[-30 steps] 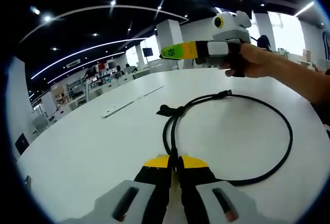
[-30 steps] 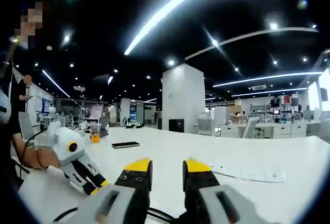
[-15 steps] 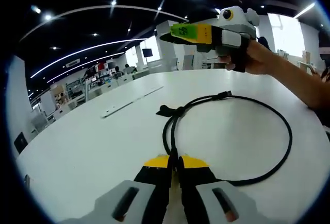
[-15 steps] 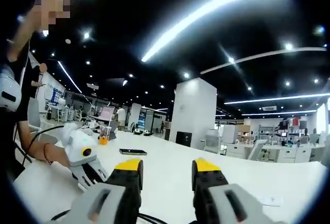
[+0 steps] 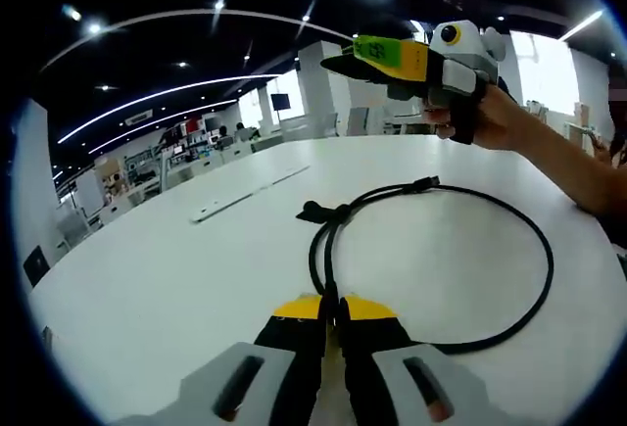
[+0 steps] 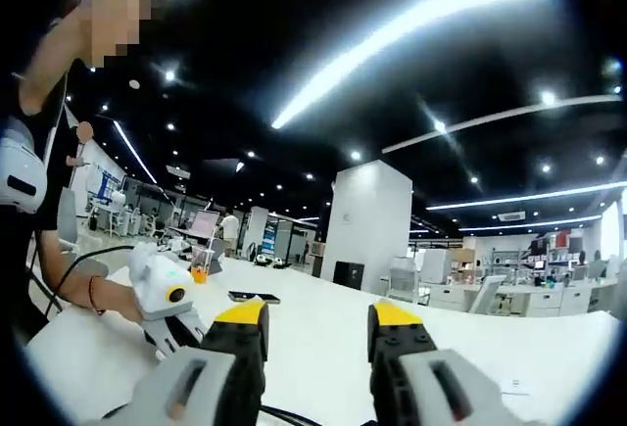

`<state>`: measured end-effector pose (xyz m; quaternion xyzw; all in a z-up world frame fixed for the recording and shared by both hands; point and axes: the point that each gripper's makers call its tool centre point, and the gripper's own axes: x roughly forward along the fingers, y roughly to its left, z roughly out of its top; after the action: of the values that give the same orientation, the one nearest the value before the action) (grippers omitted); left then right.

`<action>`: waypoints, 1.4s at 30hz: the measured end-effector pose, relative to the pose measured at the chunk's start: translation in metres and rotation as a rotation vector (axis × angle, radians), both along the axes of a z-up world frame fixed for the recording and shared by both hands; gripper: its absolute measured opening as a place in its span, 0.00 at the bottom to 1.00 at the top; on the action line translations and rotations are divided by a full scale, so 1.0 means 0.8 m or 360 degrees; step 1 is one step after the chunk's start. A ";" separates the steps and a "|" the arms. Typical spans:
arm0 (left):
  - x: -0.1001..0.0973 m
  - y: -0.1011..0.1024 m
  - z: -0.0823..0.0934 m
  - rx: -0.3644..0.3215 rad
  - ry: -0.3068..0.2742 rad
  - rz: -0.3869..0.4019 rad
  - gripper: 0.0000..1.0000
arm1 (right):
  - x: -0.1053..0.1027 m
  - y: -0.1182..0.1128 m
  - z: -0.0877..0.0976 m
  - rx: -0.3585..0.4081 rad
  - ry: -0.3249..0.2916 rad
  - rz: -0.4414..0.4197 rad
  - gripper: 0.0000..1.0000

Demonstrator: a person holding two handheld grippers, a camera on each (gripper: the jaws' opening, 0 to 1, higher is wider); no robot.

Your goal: Find the charging cable on the desk, coil it up and secure with Velcro.

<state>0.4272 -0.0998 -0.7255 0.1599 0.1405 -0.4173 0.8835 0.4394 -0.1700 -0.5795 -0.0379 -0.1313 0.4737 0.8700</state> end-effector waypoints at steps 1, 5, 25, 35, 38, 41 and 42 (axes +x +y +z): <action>0.000 0.000 0.000 -0.0002 0.0000 -0.0002 0.07 | 0.000 -0.001 -0.001 -0.0003 -0.0003 -0.0006 0.41; 0.001 0.000 0.000 -0.0026 0.0011 -0.0008 0.07 | 0.000 -0.001 -0.005 -0.0026 -0.0011 -0.0020 0.40; 0.004 -0.004 0.002 -0.0055 -0.0011 -0.0028 0.08 | -0.002 0.002 -0.007 -0.0012 0.0014 0.0010 0.38; 0.005 -0.005 0.004 -0.0031 -0.0058 -0.0042 0.13 | 0.000 -0.004 -0.006 0.0037 0.0040 0.0011 0.37; 0.005 -0.005 0.005 -0.0028 -0.0071 -0.0049 0.16 | 0.000 -0.005 -0.006 0.0040 0.0043 0.0010 0.37; 0.004 -0.004 0.005 -0.0018 -0.0082 -0.0058 0.18 | 0.000 -0.005 -0.005 0.0043 0.0041 0.0008 0.37; 0.004 -0.004 0.006 -0.0016 -0.0088 -0.0063 0.18 | 0.000 -0.006 -0.005 0.0043 0.0042 0.0007 0.37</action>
<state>0.4303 -0.1034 -0.7208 0.1696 0.1107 -0.4310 0.8793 0.4393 -0.1746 -0.5837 -0.0197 -0.1264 0.4742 0.8711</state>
